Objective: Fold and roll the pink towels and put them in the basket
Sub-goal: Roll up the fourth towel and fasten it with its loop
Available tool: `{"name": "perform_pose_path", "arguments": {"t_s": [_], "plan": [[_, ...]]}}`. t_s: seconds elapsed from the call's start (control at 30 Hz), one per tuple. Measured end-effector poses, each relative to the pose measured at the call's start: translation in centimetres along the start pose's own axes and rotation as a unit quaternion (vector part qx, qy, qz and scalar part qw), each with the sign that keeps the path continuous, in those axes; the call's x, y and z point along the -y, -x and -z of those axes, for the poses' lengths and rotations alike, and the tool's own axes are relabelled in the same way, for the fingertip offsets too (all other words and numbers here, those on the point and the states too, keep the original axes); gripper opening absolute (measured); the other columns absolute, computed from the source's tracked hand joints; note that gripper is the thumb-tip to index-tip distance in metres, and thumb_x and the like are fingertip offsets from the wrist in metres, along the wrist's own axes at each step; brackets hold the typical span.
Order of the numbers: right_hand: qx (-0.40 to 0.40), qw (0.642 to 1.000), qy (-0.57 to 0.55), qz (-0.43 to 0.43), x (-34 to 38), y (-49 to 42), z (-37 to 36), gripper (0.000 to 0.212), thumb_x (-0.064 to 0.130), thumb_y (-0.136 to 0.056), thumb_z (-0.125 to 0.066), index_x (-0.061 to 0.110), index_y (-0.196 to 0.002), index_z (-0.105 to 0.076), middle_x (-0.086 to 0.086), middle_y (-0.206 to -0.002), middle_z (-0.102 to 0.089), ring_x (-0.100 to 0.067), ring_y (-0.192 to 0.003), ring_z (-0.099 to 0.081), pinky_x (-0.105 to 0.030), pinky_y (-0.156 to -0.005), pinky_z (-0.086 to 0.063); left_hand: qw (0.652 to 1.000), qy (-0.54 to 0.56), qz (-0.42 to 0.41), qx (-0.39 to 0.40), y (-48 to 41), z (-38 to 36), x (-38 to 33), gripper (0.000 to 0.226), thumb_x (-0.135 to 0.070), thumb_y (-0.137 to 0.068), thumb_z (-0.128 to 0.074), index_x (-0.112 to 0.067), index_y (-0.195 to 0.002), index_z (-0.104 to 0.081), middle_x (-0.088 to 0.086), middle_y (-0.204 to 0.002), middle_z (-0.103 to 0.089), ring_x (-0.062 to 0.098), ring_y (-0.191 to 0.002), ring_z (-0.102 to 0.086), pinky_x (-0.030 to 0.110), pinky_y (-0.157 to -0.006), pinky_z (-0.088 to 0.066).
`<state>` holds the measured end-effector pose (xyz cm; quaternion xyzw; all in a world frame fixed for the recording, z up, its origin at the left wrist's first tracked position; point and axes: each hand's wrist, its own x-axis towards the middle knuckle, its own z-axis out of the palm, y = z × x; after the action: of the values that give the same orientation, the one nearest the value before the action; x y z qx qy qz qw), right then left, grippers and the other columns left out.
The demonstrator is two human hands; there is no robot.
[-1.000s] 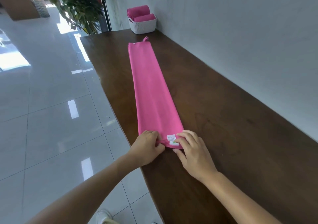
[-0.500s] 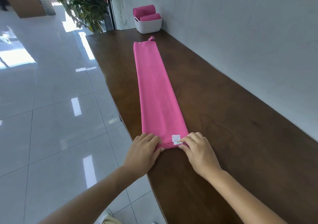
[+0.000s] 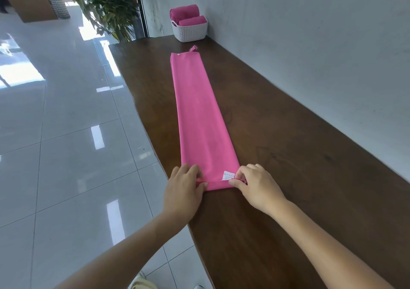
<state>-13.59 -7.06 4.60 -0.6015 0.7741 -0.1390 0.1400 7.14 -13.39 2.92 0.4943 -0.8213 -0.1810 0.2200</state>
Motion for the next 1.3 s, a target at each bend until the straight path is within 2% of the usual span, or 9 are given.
{"name": "perform_pose_path", "arguments": {"t_s": [0.13,0.3,0.4,0.57,0.67,0.83,1.0,1.17,1.3], "plan": [[-0.11,0.989,0.084,0.047,0.4,0.2,-0.5,0.029,0.048,-0.087,-0.074,0.023,-0.098,-0.063,0.007,-0.101,-0.061,-0.011,-0.094,-0.056,-0.025,-0.078,-0.046,0.983,-0.057,-0.166,-0.051,0.0,-0.6,0.6,0.011,-0.019,-0.091,-0.072,-0.017,-0.091,-0.061,-0.003,-0.09,-0.06,0.019,-0.08,-0.054,0.034,-0.065,-0.055],[-0.183,0.953,0.128,0.206,0.8,1.0,-1.8,0.025,0.018,-0.074,-0.089,0.014,-0.09,-0.071,0.001,-0.083,-0.066,-0.013,-0.075,-0.061,-0.022,-0.069,-0.048,0.967,-0.066,-0.24,-0.044,0.1,-1.1,1.1,0.014,-0.016,-0.101,-0.05,-0.014,-0.09,-0.059,-0.001,-0.084,-0.056,0.019,-0.073,-0.049,0.037,-0.057,-0.052],[-0.177,0.951,0.119,0.223,0.3,1.5,-2.4,0.028,0.018,-0.074,-0.089,0.013,-0.097,-0.073,0.001,-0.085,-0.07,-0.012,-0.076,-0.067,-0.023,-0.072,-0.056,0.964,-0.067,-0.253,-0.04,0.3,-1.4,1.8,0.011,-0.013,-0.1,-0.055,-0.012,-0.092,-0.062,0.0,-0.085,-0.057,0.02,-0.074,-0.05,0.036,-0.062,-0.052],[-0.172,0.938,0.119,0.277,-1.3,1.7,-2.7,0.013,0.021,-0.089,-0.076,0.014,-0.099,-0.072,0.0,-0.095,-0.07,-0.015,-0.09,-0.064,-0.031,-0.084,-0.057,0.966,-0.019,-0.255,-0.03,0.3,-1.3,2.8,0.026,-0.032,-0.103,-0.053,-0.015,-0.095,-0.07,-0.003,-0.093,-0.062,0.016,-0.084,-0.055,0.027,-0.079,-0.05],[-0.172,0.932,0.121,0.294,-1.9,1.7,-2.7,0.016,0.024,-0.094,-0.07,0.014,-0.104,-0.075,0.0,-0.102,-0.071,-0.015,-0.1,-0.064,-0.031,-0.092,-0.055,0.967,-0.009,-0.253,-0.018,0.5,-1.3,3.3,0.026,-0.036,-0.101,-0.057,-0.015,-0.099,-0.071,-0.004,-0.099,-0.063,0.016,-0.091,-0.057,0.027,-0.084,-0.051],[-0.164,0.941,0.092,0.282,-2.1,1.3,-2.8,0.014,0.024,-0.096,-0.067,0.014,-0.104,-0.074,0.001,-0.102,-0.07,-0.013,-0.097,-0.064,-0.029,-0.091,-0.054,0.975,0.007,-0.22,-0.035,0.2,-1.5,3.0,0.02,-0.032,-0.099,-0.061,-0.015,-0.097,-0.072,-0.004,-0.096,-0.065,0.015,-0.089,-0.058,0.029,-0.081,-0.053],[-0.145,0.966,0.043,0.208,-1.5,0.9,-2.9,0.025,0.031,-0.099,-0.054,0.015,-0.105,-0.072,0.003,-0.101,-0.07,-0.011,-0.094,-0.062,-0.026,-0.086,-0.056,0.989,0.027,-0.146,0.014,-0.8,-0.8,2.7,0.017,-0.036,-0.1,-0.06,-0.023,-0.094,-0.07,-0.011,-0.091,-0.065,0.01,-0.087,-0.058,0.034,-0.083,-0.051],[-0.114,0.988,-0.069,0.074,-0.8,0.2,-2.9,0.012,0.03,-0.099,-0.062,0.022,-0.103,-0.069,0.012,-0.099,-0.062,-0.003,-0.095,-0.052,-0.006,-0.077,-0.038,0.997,0.049,-0.035,0.043,-2.4,-0.2,1.5,0.018,-0.036,-0.092,-0.07,-0.023,-0.082,-0.065,-0.012,-0.08,-0.062,0.007,-0.075,-0.056,0.026,-0.07,-0.048],[-0.109,0.987,-0.113,0.008,-0.4,-0.6,-2.9,0.012,0.037,-0.096,-0.065,0.026,-0.09,-0.064,0.016,-0.088,-0.058,-0.006,-0.092,-0.049,-0.016,-0.073,-0.038,0.995,0.058,0.073,0.037,-3.3,-0.3,1.5,0.028,-0.043,-0.084,-0.078,-0.024,-0.073,-0.06,-0.011,-0.075,-0.061,0.009,-0.074,-0.057,0.03,-0.064,-0.051]]}}
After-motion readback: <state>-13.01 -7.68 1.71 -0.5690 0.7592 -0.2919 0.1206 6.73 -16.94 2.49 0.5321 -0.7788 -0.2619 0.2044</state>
